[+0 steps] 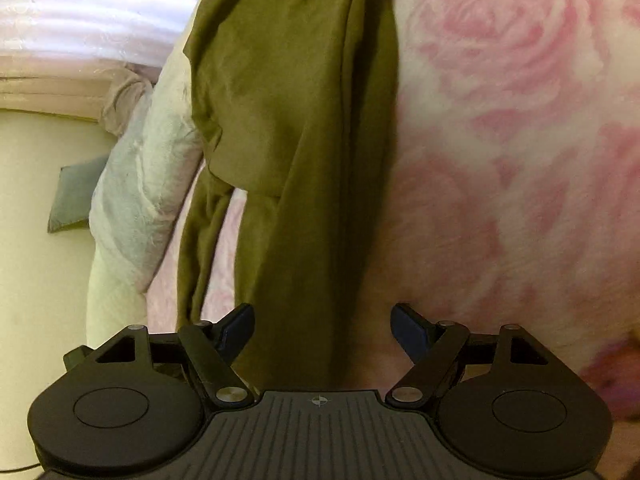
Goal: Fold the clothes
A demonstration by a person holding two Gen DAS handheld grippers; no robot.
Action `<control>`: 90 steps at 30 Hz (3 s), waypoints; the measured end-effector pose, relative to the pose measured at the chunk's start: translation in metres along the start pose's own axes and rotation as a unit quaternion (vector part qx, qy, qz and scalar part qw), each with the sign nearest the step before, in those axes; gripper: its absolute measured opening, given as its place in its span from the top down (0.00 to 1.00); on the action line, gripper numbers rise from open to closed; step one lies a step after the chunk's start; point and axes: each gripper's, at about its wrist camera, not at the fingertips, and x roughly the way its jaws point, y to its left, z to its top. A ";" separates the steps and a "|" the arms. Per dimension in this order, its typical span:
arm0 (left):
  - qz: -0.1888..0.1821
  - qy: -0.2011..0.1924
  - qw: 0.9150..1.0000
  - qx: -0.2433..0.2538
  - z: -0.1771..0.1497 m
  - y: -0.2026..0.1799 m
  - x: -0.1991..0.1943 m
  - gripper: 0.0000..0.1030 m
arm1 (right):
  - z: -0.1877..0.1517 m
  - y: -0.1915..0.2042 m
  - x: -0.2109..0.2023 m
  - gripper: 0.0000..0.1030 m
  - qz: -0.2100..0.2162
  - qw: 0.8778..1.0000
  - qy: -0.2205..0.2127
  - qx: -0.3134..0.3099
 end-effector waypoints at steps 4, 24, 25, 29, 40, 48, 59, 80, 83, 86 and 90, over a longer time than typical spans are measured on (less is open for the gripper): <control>-0.019 0.008 1.000 0.017 -0.008 -0.010 -0.006 0.98 | 0.004 -0.001 0.007 0.98 -0.010 0.999 0.032 -0.011; 0.007 -0.022 0.998 -0.050 -0.195 -0.032 -0.130 0.98 | -0.063 -0.063 -0.209 0.99 -0.165 0.985 -0.002 -0.056; 0.011 -0.020 0.998 -0.050 -0.202 -0.033 -0.128 0.98 | -0.070 -0.066 -0.214 0.99 -0.169 0.984 -0.002 -0.059; 0.017 -0.023 0.998 -0.054 -0.219 -0.028 -0.140 0.98 | -0.092 -0.077 -0.235 0.99 -0.183 0.981 -0.004 -0.063; 0.083 0.020 0.994 -0.067 -0.267 -0.028 -0.122 0.80 | -0.124 -0.087 -0.229 0.90 -0.266 0.960 0.055 -0.064; 0.158 -0.020 0.986 -0.039 -0.237 -0.001 -0.154 0.68 | -0.108 -0.070 -0.240 0.29 -0.352 0.933 0.036 -0.069; 0.347 -0.081 0.907 0.224 -0.099 0.080 -0.106 0.63 | -0.060 -0.062 -0.206 0.29 -0.379 0.924 -0.041 0.017; 0.038 -0.072 0.997 0.019 0.012 0.206 -0.239 1.00 | -0.036 -0.046 -0.143 0.29 -0.478 0.871 -0.058 0.097; 0.043 -0.115 0.989 -0.082 0.024 0.248 -0.244 1.00 | -0.036 -0.047 -0.141 0.29 -0.482 0.869 -0.059 0.096; 0.057 -0.140 0.974 -0.172 0.034 0.287 -0.242 0.97 | -0.038 -0.046 -0.141 0.29 -0.483 0.868 -0.066 0.096; 0.085 -0.058 0.965 -0.239 0.004 0.310 -0.195 0.83 | -0.039 -0.046 -0.143 0.29 -0.478 0.871 -0.065 0.094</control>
